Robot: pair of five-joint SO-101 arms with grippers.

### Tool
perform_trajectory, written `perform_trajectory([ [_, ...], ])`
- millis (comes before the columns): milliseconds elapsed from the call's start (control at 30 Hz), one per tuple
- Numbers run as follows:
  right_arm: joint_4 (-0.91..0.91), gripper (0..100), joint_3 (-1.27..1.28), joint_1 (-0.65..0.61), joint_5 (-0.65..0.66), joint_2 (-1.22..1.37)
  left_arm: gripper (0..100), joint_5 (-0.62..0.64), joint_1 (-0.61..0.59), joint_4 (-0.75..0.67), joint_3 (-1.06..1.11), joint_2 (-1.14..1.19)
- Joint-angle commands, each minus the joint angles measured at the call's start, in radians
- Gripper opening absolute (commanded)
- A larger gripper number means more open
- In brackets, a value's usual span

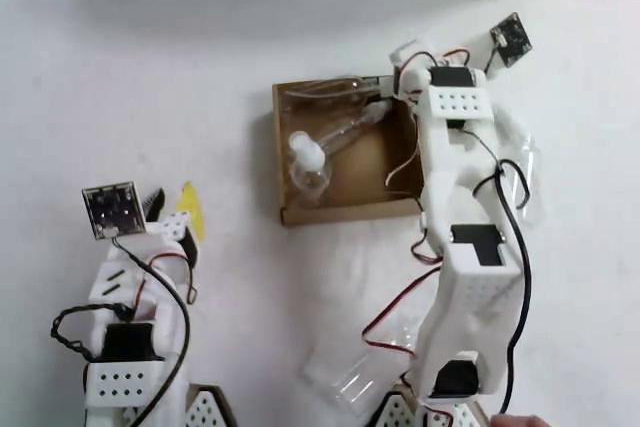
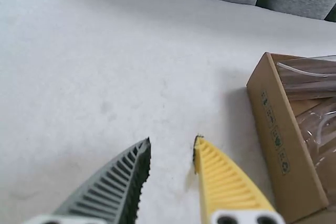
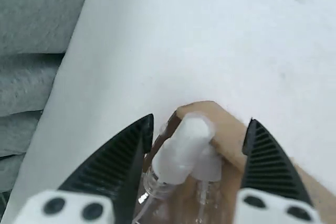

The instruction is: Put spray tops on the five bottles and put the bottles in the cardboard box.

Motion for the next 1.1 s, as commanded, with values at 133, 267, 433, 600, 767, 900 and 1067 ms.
perform_trajectory([
  [133,-0.116,22.5,-0.043,-0.019,-0.008,0.012,14,0.005,-0.010,-0.026,-0.006,0.012],
  [267,-0.127,19.0,-0.048,-0.022,-0.008,0.027,14,0.005,-0.010,-0.026,-0.006,0.012],
  [433,-0.127,4.1,-0.048,-0.022,0.051,0.027,14,0.005,-0.035,-0.029,-0.006,0.012],
  [600,-0.130,4.4,-0.048,-0.024,0.061,0.030,14,0.006,-0.038,-0.031,-0.006,0.012],
  [767,-0.133,1.3,-0.051,-0.024,0.071,0.027,14,0.006,-0.039,-0.031,-0.006,0.012],
  [900,-0.133,1.5,-0.057,-0.022,0.098,0.027,14,0.006,-0.039,-0.031,-0.006,0.012],
  [1067,-0.134,1.5,-0.061,-0.027,0.137,0.018,14,0.006,-0.039,-0.031,-0.006,0.012],
])
